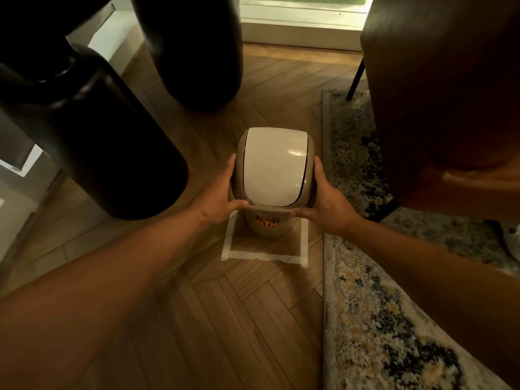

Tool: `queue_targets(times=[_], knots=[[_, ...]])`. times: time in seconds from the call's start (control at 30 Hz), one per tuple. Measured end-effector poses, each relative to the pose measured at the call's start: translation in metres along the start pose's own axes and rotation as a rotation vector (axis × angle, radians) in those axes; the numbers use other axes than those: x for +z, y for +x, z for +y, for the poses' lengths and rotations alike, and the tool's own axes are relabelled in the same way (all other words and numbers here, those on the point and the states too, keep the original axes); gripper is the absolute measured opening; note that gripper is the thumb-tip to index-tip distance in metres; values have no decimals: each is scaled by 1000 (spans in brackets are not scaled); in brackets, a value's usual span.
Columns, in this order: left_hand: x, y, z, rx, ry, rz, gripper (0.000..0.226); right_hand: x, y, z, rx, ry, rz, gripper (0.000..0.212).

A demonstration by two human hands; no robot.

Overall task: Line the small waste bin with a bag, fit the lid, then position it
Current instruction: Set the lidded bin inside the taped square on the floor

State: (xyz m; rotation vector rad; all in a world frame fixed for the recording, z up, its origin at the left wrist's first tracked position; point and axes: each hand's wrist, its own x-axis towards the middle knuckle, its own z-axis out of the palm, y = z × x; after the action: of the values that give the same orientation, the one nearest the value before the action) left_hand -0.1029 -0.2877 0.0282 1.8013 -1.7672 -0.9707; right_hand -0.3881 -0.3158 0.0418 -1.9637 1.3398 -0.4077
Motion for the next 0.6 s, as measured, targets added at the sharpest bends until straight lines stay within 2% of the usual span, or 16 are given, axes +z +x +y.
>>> queue_targets(times=[0.6], knots=[[-1, -3, 5, 18, 5, 30, 129, -3, 1, 0, 17, -1, -22, 139]])
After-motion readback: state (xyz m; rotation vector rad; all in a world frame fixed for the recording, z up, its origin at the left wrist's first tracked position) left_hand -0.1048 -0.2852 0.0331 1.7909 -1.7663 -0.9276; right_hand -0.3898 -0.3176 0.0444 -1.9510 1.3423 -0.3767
